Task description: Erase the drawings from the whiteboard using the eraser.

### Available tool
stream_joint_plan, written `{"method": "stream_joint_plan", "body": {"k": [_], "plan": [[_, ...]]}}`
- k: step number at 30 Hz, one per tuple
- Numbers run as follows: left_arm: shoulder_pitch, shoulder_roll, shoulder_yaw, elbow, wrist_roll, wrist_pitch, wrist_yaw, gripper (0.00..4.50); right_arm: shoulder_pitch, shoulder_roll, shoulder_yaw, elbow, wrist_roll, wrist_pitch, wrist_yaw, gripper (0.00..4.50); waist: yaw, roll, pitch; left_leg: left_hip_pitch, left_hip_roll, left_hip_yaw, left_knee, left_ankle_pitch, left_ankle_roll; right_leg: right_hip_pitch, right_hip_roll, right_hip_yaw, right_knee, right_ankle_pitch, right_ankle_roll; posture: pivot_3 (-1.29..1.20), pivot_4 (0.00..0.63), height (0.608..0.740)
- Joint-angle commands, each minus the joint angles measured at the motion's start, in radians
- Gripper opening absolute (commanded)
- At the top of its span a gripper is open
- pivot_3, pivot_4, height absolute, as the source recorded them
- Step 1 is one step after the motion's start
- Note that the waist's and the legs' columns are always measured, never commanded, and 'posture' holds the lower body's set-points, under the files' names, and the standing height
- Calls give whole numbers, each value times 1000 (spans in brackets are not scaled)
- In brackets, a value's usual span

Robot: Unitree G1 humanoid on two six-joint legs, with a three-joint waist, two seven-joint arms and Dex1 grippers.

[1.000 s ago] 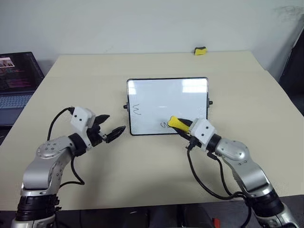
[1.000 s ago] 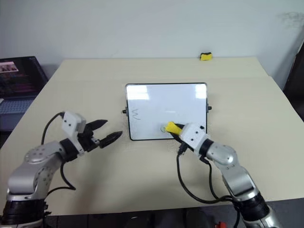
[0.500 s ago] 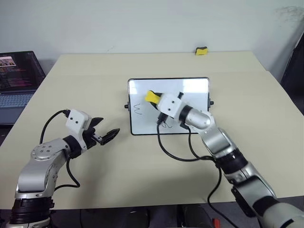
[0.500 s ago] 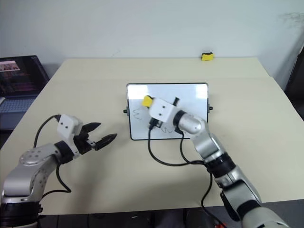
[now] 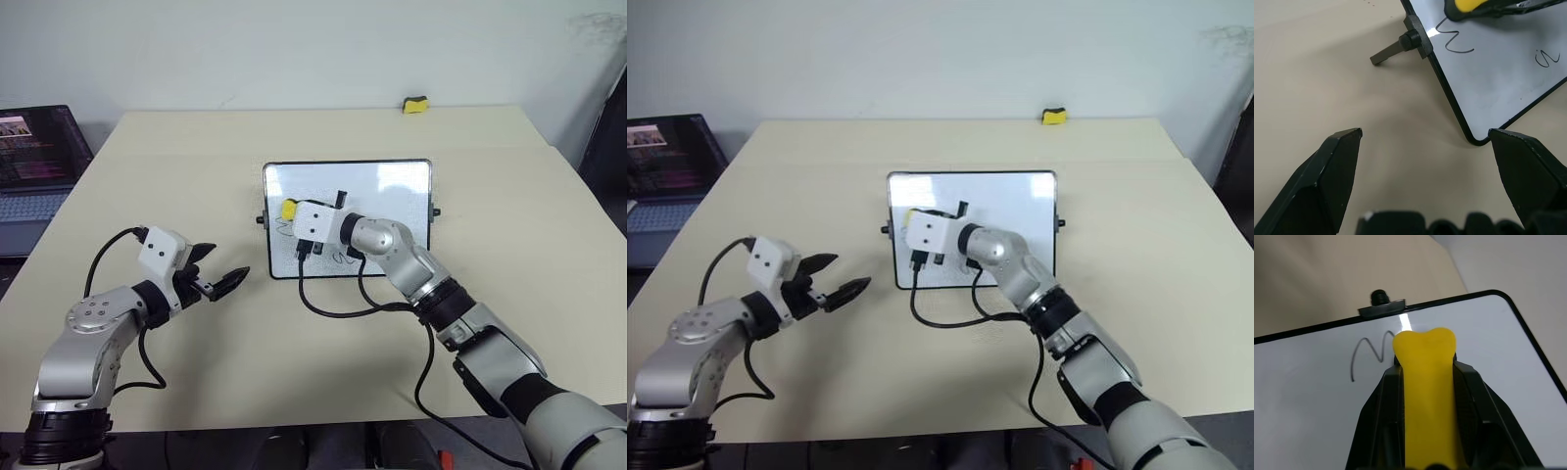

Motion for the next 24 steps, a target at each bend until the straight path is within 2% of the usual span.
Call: {"method": "stream_joint_plan", "body": {"k": [1, 5, 12, 16, 20, 24], "plan": [[-1, 8, 3, -32, -5, -3, -10, 4500, 12, -24, 45, -38, -24, 19, 104, 995, -1, 0, 0, 0, 0, 0, 0, 0, 0, 0, 0, 0, 0, 0, 0, 0, 150, 740], [-4, 7, 0, -29, -2, -5, -13, 4500, 30, -54, 78, -76, -57, 23, 157, 995, -2, 0, 0, 0, 0, -1, 0, 0, 0, 0, 0, 0, 0, 0, 0, 0, 150, 740], [-3, 1, -8, -32, 0, -3, -15, 4500, -70, -13, 0, -22, -94, 10, -35, 995, -2, 0, 0, 1, 0, -1, 1, 0, 0, 0, 0, 0, 2, 1, -2, 0, 150, 740], [-1, -2, -12, -34, -1, -4, -15, 4500, -105, 12, -19, 16, -88, 1, -77, 995, -2, 0, 0, 1, 1, -1, 1, 0, 0, 0, 0, 0, 1, 2, -2, 0, 150, 740], [2, -5, -14, -36, -1, -4, -15, 4500, -98, 38, 1, 37, -80, -8, -40, 995, -7, 0, 0, 0, 1, 0, 0, 0, 0, 0, 0, 0, 0, 2, -2, 0, 150, 740], [3, -6, -14, -37, -1, -4, -14, 4500, -57, 42, 44, 30, -79, 17, 78, 995, -10, 0, 0, 0, 1, 0, 0, 0, 0, -1, 1, 0, 0, 2, -2, 0, 150, 740]]}}
